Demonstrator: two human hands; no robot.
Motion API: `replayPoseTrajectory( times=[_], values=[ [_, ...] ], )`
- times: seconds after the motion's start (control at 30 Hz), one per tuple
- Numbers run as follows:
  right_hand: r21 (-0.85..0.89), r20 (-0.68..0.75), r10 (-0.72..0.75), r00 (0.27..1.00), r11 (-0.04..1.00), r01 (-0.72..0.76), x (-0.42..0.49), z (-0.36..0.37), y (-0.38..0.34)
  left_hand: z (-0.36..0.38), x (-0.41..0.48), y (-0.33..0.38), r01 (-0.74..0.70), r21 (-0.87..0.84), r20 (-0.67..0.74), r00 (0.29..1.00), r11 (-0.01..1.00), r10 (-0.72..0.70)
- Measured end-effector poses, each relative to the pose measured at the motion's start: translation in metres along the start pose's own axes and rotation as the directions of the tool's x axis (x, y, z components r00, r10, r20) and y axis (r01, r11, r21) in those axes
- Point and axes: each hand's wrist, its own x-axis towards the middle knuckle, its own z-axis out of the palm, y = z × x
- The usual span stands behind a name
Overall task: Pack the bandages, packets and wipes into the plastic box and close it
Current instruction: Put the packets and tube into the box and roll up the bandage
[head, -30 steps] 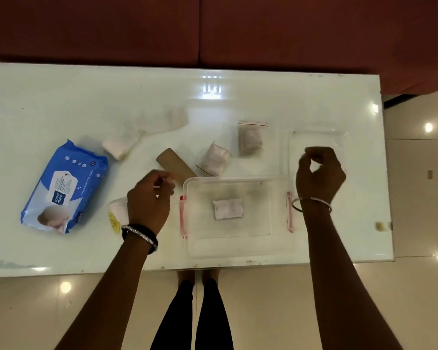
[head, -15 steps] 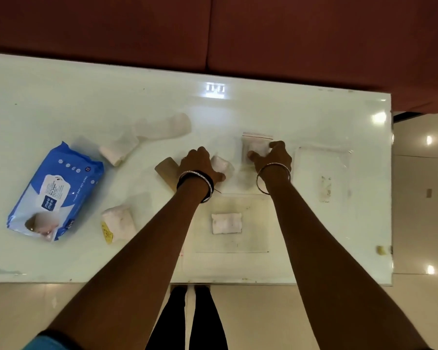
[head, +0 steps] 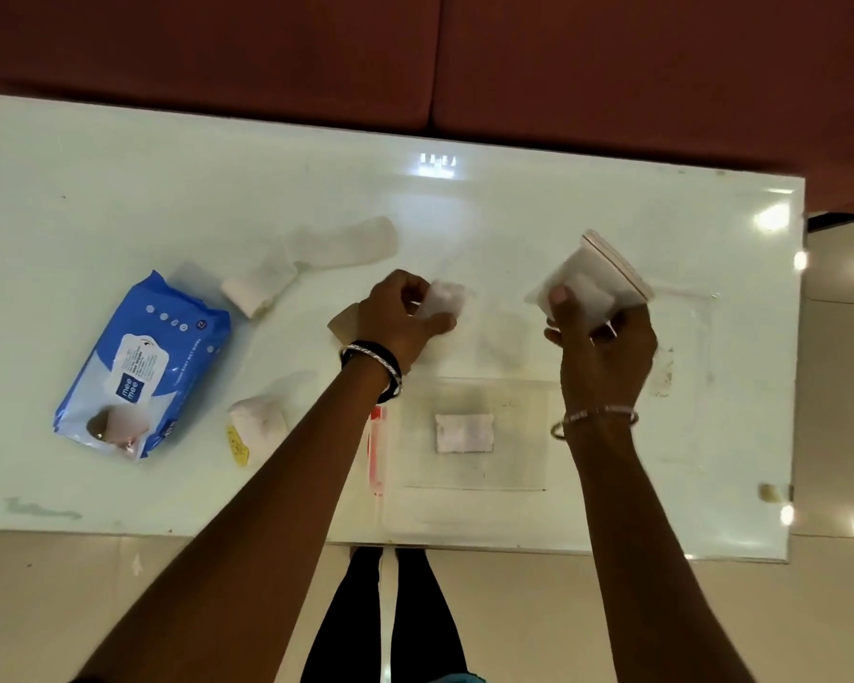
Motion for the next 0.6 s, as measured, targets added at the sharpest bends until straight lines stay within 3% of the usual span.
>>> replayPoseTrajectory(
  times=[0.17, 0.23, 0.33, 0.47, 0.6],
  values=[
    [-0.075, -0.007, -0.023, 1.0, 0.997, 0.022, -0.078, -0.02, 0.019, -0.036, -0.022, -0.007, -0.014, -0.302, -0.127, 0.992, 0.953, -0.026],
    [-0.183, 0.069, -0.009, 0.998, 0.983, 0.022, -0.1, -0.021, 0.032, -0.049, -0.037, -0.012, 0.015, -0.423, -0.119, 0.99, 0.906, -0.072],
    [-0.351, 0.269, 0.163, 0.949, 0.934, -0.062, -0.114, -0.008, 0.049, -0.064, -0.063, -0.02, 0.103, -0.578, -0.058, 0.984, 0.809, -0.167],
    [-0.493, 0.324, 0.359, 0.875, 0.854, -0.168, -0.114, 0.02, 0.069, -0.073, -0.096, -0.036, 0.184, -0.638, 0.028, 0.976, 0.748, -0.216],
    [-0.539, 0.364, 0.385, 0.848, 0.829, -0.145, -0.109, 0.036, 0.082, -0.069, -0.118, -0.052, 0.264, -0.637, 0.078, 0.957, 0.724, -0.281]
  ],
)
